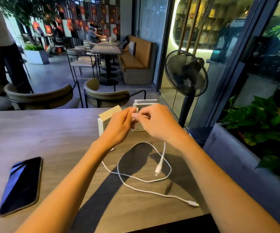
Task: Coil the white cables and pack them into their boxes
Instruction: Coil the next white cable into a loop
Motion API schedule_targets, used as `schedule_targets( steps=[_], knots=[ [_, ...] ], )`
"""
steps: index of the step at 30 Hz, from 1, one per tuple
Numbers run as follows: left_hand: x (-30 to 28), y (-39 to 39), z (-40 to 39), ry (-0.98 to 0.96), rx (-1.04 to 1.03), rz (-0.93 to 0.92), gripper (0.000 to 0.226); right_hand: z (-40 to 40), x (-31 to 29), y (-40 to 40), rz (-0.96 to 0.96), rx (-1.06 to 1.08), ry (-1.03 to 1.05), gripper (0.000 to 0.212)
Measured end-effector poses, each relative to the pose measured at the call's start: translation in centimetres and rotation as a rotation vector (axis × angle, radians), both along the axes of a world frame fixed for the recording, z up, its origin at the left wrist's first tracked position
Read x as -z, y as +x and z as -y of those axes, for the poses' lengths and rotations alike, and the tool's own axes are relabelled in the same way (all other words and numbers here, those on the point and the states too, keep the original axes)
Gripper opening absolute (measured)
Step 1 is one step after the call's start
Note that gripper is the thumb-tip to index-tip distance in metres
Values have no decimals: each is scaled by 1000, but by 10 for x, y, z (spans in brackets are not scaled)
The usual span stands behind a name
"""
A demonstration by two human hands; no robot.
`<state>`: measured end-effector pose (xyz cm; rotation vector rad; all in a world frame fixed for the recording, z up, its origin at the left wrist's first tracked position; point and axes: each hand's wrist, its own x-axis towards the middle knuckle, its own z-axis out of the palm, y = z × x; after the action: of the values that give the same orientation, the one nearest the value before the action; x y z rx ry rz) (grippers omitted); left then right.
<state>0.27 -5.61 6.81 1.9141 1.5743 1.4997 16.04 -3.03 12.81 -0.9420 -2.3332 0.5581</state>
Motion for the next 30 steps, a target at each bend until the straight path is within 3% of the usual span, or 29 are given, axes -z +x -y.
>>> schedule_targets(
  steps=[2, 7, 10, 13, 15, 18, 23, 28, 30],
  knots=[
    [-4, 4, 5, -64, 127, 145, 46, -16, -14, 9, -80, 0, 67, 23],
    [-24, 12, 14, -245, 430, 771, 47, -31, 3, 5, -333, -4, -22, 41],
    [-32, 7, 9, -185, 567, 1119, 51, -24, 34, 0, -287, 58, -50, 42],
    [-35, 1, 3, -109, 564, 1264, 51, -16, 54, -1, -109, 25, -74, 36],
    [-33, 0, 1, -80, 479, 1201, 49, -9, 57, -7, -33, -17, -196, 33],
    [-21, -1, -5, -60, 310, 935, 45, 4, 52, -16, 32, -67, -325, 27],
    [-6, 1, -6, 22, 59, 473, 32, 8, 35, -9, 202, 8, -137, 23],
    [-8, 4, -3, 15, -4, 402, 35, 9, 25, 9, 256, 1, -21, 9],
    [-5, 7, -4, 15, -46, 307, 37, 13, 21, 10, 305, -29, -10, 15]
  ],
)
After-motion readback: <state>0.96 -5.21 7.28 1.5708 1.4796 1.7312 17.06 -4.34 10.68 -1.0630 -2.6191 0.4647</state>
